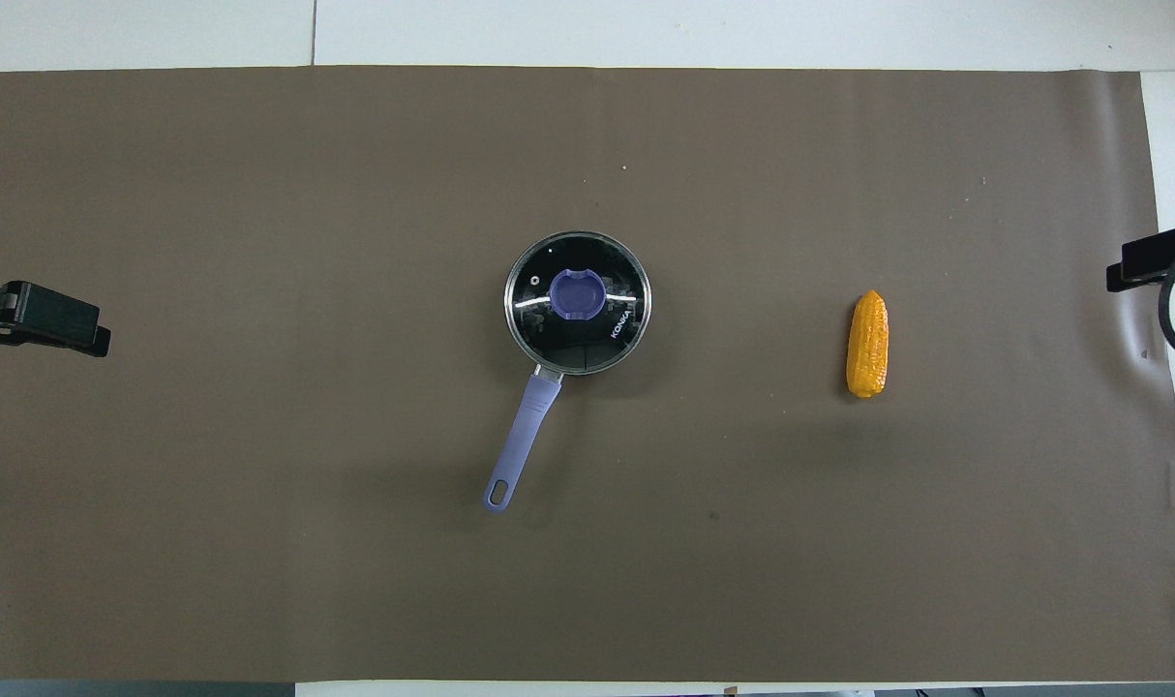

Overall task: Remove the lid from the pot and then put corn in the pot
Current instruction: 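Move the left gripper toward the pot lid while the right gripper approaches the corn, then grasp the lid knob with the left gripper while the right gripper reaches the corn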

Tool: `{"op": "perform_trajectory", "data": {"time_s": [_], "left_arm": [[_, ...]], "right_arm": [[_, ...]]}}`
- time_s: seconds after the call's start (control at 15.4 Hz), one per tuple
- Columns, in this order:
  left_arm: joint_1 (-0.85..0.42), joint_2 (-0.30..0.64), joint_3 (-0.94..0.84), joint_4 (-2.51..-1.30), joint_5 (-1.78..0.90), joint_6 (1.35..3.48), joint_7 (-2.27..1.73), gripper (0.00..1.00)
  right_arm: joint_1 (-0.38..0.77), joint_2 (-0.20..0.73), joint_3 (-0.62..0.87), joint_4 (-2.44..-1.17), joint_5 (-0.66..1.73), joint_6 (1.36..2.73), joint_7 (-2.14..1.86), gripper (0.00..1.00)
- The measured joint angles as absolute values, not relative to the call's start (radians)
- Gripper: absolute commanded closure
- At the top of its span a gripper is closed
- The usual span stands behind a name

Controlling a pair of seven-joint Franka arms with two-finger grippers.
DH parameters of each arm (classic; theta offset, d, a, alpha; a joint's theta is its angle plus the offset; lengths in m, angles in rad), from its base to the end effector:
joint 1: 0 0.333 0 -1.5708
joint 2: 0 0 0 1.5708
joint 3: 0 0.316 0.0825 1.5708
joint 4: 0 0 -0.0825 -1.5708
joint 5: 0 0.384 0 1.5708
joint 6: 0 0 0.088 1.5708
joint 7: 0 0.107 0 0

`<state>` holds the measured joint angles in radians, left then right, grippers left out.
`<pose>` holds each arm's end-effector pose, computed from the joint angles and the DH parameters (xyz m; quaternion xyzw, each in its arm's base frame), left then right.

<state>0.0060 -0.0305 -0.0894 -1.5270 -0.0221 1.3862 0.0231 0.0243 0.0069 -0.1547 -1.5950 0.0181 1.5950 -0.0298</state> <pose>0.5232 -0.0473 0.6461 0.9969 -0.0545 -0.0554 0.0079 0.5538 -0.0704 0.6114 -0.9987 0.0505 0.0027 0.0088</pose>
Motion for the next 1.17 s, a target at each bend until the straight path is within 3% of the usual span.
{"op": "perform_trajectory", "data": {"time_s": [0.59,0.91,1.17], "left_arm": [[-0.007,-0.031,-0.097,-1.546,-0.022,1.443,0.027,0.00],[-0.133,-0.022,-0.103,-1.571,-0.025,1.548,-0.108,0.00],[-0.320,0.072,-0.110,-1.575,-0.060,1.656,-0.264,0.00]], "right_arm": [[0.029,0.014,-0.145,-1.610,0.025,1.642,-0.006,0.00],[0.108,0.058,-0.134,-1.727,0.038,1.837,0.098,0.00],[0.199,0.081,-0.131,-1.908,0.038,2.082,0.198,0.00]]}}
